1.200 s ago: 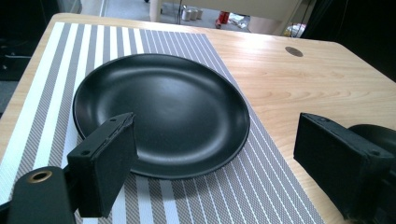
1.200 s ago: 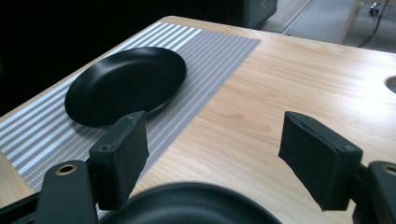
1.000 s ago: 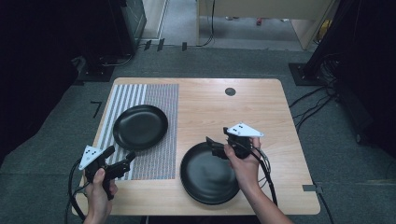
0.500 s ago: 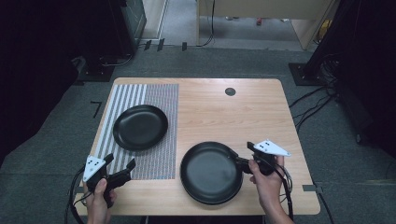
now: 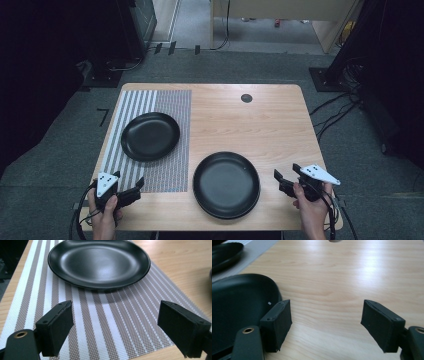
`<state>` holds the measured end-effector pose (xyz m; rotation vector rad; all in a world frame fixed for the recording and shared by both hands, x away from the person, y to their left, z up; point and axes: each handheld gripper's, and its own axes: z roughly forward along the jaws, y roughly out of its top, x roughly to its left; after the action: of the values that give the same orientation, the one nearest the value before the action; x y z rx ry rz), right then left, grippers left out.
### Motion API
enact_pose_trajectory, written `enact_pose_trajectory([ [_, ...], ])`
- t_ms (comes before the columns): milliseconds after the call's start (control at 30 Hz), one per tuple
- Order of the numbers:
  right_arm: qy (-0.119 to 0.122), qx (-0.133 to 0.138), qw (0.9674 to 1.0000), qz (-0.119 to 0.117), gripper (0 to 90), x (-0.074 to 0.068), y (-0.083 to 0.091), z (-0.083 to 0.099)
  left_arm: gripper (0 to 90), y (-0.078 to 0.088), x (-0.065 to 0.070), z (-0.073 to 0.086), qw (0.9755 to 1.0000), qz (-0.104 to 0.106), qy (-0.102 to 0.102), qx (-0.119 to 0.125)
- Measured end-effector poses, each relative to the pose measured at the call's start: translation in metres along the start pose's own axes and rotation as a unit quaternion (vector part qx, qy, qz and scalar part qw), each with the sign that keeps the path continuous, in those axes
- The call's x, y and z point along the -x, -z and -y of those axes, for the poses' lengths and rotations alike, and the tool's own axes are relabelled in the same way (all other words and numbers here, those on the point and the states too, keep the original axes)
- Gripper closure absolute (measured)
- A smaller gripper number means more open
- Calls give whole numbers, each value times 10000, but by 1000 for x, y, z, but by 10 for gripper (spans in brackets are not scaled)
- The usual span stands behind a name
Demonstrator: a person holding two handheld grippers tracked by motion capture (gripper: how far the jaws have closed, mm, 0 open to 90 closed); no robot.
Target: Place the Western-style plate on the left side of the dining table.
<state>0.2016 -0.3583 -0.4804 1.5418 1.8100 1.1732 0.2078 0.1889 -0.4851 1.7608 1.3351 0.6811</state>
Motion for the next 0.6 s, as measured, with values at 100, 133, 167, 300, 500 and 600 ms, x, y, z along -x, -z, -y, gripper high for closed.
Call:
enact_pose_trajectory([
  [100,-30,-57,9999,120,241,10,5,6,130,-1,-3,4,9999,-36,-65,-67],
  [133,-19,-71,9998,170,241,15,6,9,130,-1,-4,5,9999,-62,-75,-84],
  [167,-18,-89,9997,234,242,18,8,11,130,-2,-5,6,9999,-84,-75,-99],
  [300,-90,-146,9988,455,245,34,13,20,129,-3,-12,9,9996,-219,-56,-158],
  [500,-205,-247,9970,703,247,54,18,30,129,-2,-20,12,9992,-320,-80,-210],
  [600,-229,-321,9961,791,247,62,20,35,128,-1,-25,14,9990,-373,-33,-234],
])
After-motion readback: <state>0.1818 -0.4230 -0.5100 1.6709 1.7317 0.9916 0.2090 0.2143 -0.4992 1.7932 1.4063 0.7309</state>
